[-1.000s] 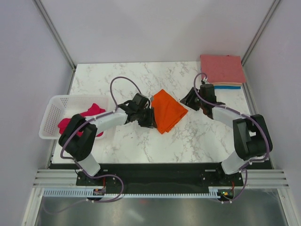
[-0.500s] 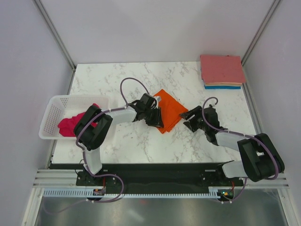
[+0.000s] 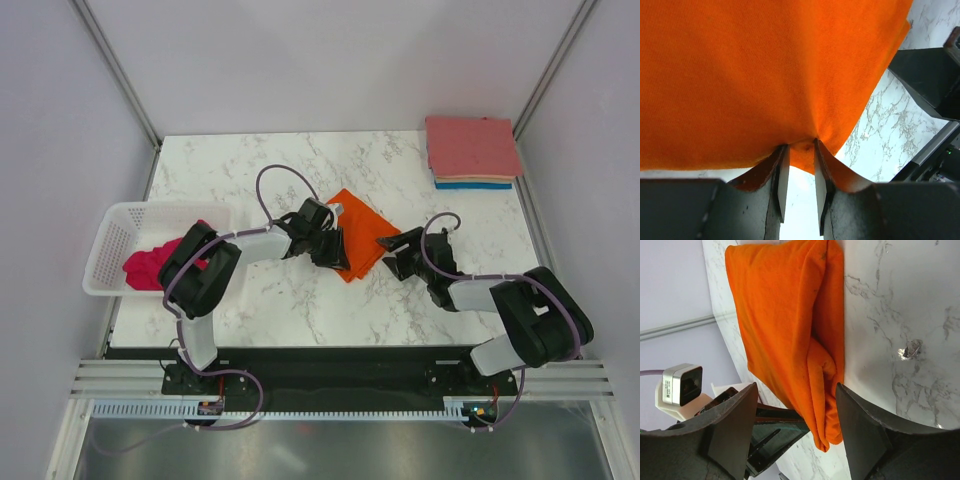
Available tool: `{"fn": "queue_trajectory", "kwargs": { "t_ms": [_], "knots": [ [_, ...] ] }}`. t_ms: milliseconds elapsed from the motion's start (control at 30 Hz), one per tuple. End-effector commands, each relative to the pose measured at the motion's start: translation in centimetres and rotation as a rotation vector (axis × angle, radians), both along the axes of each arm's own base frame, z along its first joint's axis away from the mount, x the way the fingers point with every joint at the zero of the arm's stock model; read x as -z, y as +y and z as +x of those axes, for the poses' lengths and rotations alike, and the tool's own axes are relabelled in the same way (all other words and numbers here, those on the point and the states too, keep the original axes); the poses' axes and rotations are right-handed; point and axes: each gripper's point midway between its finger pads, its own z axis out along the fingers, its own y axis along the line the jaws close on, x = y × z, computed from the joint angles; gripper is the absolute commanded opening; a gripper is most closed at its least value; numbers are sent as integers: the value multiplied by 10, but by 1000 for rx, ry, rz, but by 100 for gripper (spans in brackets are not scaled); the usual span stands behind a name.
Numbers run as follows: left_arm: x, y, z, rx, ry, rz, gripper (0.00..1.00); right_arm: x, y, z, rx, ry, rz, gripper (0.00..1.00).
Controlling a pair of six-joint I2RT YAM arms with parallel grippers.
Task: Fold and stack the t-shirts
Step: Fold the tshirt
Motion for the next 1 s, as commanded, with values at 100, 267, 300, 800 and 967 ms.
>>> {"fn": "queue_trajectory", "kwargs": {
  "t_ms": [100,267,300,800,967],
  "knots": [
    [7,-3,-6,18,8,-4,33,-13,5,17,55,-62,82,71],
    [12,0,-8,15,15,7,33,-11,7,18,59,-58,108,71],
    [14,1,-10,15,18,12,33,-11,8,19,57,-62,111,71],
    [51,20,-34,9,106,92,31,-16,3,47,30,-239,-31,67],
    [59,24,-37,10,125,111,30,-31,5,56,-33,-344,-143,68]
  ]
}}
